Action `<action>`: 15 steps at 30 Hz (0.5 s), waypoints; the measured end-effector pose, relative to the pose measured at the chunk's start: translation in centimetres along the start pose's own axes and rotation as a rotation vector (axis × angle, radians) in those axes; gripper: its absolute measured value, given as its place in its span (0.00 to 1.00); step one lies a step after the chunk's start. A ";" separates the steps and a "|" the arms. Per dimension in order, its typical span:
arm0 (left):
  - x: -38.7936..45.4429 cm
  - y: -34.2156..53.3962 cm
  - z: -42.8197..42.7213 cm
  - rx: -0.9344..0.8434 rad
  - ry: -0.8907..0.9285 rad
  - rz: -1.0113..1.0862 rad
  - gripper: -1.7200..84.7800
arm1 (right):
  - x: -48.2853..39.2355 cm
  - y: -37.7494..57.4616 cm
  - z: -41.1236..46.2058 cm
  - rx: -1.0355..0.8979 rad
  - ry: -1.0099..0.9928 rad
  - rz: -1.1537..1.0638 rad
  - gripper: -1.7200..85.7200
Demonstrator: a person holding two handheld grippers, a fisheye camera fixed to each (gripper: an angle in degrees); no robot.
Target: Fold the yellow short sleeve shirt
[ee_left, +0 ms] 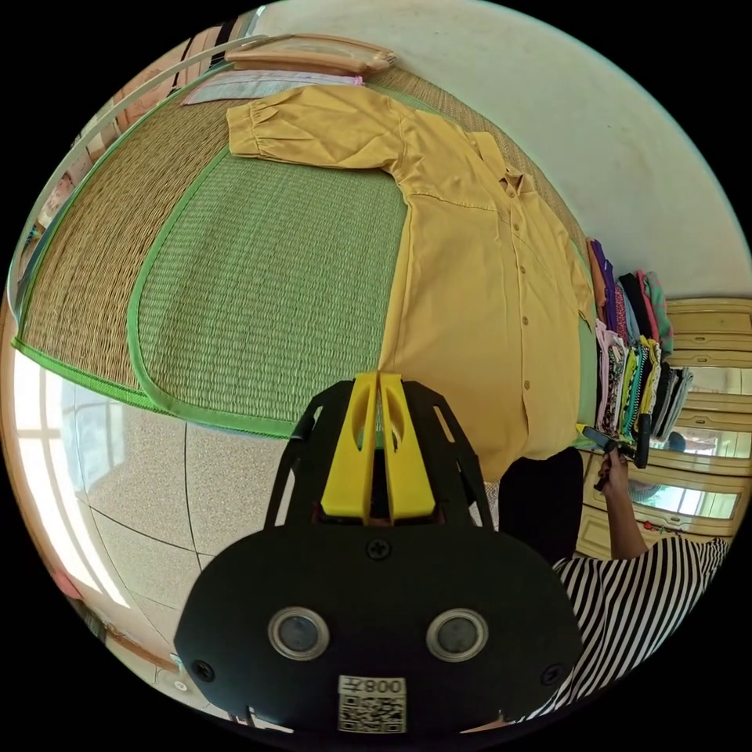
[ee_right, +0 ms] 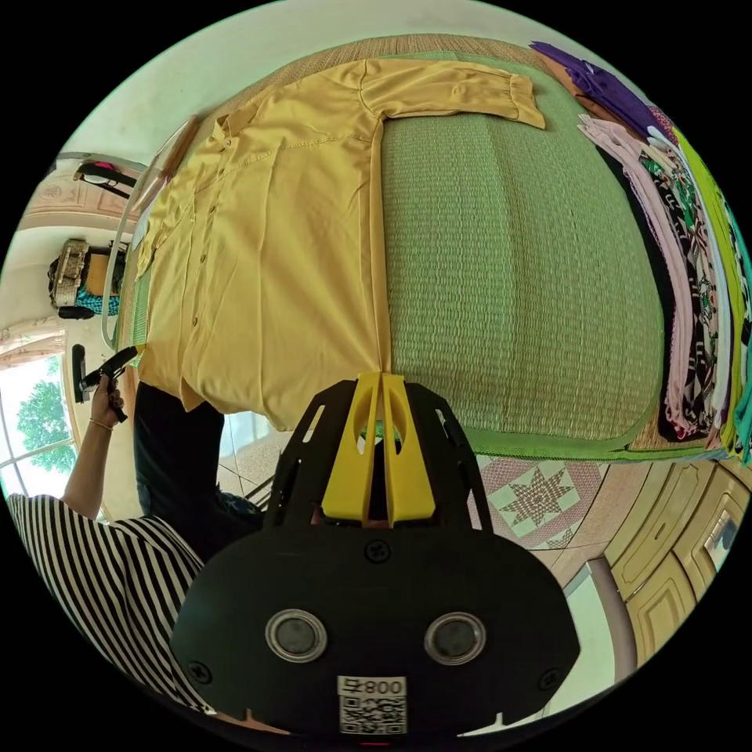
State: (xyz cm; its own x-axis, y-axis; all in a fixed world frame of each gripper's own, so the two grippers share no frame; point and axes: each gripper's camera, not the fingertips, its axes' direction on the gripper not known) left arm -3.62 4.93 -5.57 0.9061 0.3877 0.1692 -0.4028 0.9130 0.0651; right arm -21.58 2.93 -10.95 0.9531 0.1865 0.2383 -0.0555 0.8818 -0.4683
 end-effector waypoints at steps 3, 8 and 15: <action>0.2 -0.9 -0.4 -0.015 -0.026 0.022 0.02 | 0.8 0.8 0.7 0.002 -0.001 -0.002 0.02; 0.3 -2.6 -1.9 0.057 -0.022 -0.015 0.03 | 3.0 1.7 1.0 0.031 -0.066 0.028 0.03; 4.6 -10.1 -4.7 0.260 0.079 0.115 0.04 | 4.2 -2.3 -2.0 0.192 -0.174 -0.031 0.03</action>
State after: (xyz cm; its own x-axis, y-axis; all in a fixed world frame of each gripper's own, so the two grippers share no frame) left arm 5.20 -1.88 -10.10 0.8560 0.5043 0.1137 -0.5134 0.8033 0.3019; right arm -16.86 0.84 -10.57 0.8904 0.2155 0.4009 -0.0984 0.9511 -0.2927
